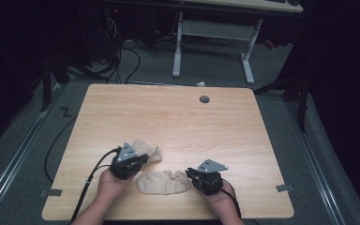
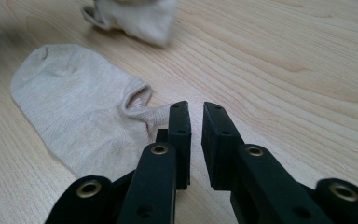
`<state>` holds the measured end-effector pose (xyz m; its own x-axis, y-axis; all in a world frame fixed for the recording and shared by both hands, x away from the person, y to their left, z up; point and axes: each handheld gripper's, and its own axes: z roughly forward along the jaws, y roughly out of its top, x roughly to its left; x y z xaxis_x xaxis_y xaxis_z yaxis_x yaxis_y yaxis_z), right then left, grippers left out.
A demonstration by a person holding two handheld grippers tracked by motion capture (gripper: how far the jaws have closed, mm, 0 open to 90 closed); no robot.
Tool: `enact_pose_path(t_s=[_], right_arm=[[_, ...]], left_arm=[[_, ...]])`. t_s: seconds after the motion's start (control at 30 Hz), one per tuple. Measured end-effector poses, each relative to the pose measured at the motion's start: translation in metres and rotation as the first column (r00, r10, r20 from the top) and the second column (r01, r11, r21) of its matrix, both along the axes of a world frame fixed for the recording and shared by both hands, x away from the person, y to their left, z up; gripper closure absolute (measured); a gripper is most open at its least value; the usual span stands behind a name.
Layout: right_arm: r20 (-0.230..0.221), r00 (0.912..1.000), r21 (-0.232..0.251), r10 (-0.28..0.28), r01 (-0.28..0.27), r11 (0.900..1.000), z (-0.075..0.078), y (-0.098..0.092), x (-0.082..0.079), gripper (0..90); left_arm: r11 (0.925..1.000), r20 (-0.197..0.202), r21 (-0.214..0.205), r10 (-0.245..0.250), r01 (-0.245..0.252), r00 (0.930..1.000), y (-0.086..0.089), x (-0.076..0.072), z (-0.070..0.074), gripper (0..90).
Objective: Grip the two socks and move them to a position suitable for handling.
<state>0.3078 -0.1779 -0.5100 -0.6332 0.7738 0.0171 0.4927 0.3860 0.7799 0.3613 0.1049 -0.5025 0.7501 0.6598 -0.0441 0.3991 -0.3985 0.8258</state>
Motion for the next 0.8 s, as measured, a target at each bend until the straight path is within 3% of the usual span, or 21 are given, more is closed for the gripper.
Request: enact_pose_path(t_s=[0.1, 0.23, 0.4, 0.6, 0.8], right_arm=[[0.000, 1.0000, -0.002, -0.004, 0.004, 1.0000, 0.000, 0.000, 0.000, 82.0], [0.001, 0.9999, 0.002, -0.011, 0.011, 0.9999, 0.001, -0.003, 0.000, 82.0], [-0.001, 0.9999, 0.007, -0.013, 0.013, 0.9999, 0.000, -0.005, 0.001, 82.0], [-0.002, 1.0000, -0.002, 0.001, -0.001, 1.0000, 0.000, 0.001, 0.002, 80.9], [0.002, 1.0000, -0.002, 0.007, -0.007, 1.0000, 0.000, 0.005, 0.003, 79.3]], left_arm=[[0.9990, -0.016, 0.024, -0.037, 0.038, 0.9992, -0.020, 0.001, -0.007, 86.0], [0.9964, -0.024, 0.032, -0.077, 0.078, 0.9967, -0.033, -0.003, -0.012, 85.3], [0.9964, -0.019, -0.002, -0.084, 0.084, 0.9962, -0.033, -0.006, -0.008, 78.0], [0.9961, -0.016, -0.002, -0.089, 0.089, 0.9959, -0.033, -0.008, -0.008, 76.5], [0.9961, 0.007, -0.040, -0.079, 0.079, 0.9969, -0.023, -0.011, 0.001, 73.1]])
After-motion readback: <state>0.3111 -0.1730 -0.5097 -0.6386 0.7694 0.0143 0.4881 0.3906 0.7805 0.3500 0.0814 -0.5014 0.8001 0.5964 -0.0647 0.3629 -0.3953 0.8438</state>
